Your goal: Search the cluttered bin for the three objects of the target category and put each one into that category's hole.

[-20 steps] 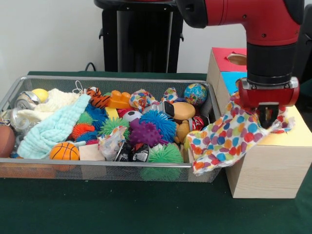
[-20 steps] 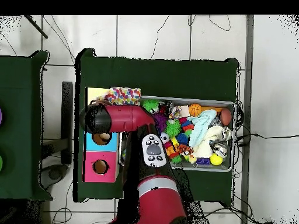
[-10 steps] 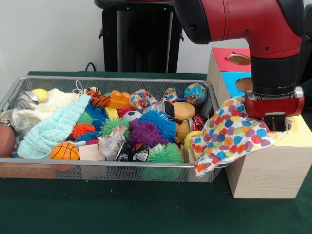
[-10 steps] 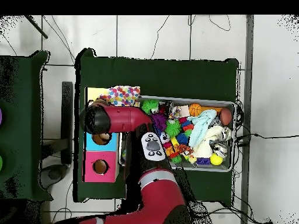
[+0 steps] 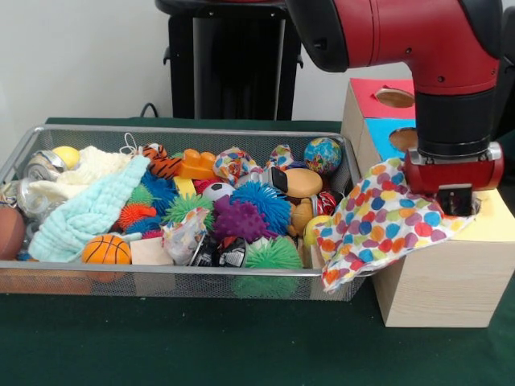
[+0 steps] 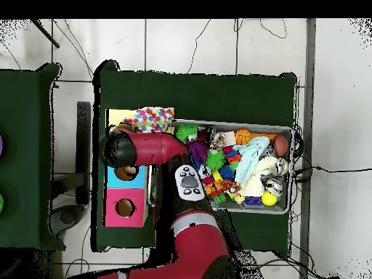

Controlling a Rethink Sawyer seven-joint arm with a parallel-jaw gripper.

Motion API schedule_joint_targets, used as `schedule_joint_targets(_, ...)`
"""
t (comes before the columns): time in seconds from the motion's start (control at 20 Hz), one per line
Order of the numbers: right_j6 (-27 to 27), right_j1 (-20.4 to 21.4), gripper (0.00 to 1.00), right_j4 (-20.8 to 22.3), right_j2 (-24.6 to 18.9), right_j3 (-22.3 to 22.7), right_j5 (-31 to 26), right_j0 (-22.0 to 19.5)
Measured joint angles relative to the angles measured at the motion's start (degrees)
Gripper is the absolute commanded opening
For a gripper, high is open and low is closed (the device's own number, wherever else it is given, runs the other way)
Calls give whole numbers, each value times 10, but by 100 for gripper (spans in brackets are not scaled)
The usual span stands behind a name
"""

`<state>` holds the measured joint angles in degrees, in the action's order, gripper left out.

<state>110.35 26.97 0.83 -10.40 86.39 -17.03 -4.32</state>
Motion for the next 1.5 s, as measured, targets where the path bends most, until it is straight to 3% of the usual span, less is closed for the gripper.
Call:
schedule_joint_targets(0.4, 0, 27, 0, 0, 20, 11, -13, 20)
schedule_joint_targets(0.85, 0, 70, 0, 1, 24, 15, -66, 23)
schedule_joint_targets(1.5, 0, 95, 0, 1, 23, 16, -72, 33)
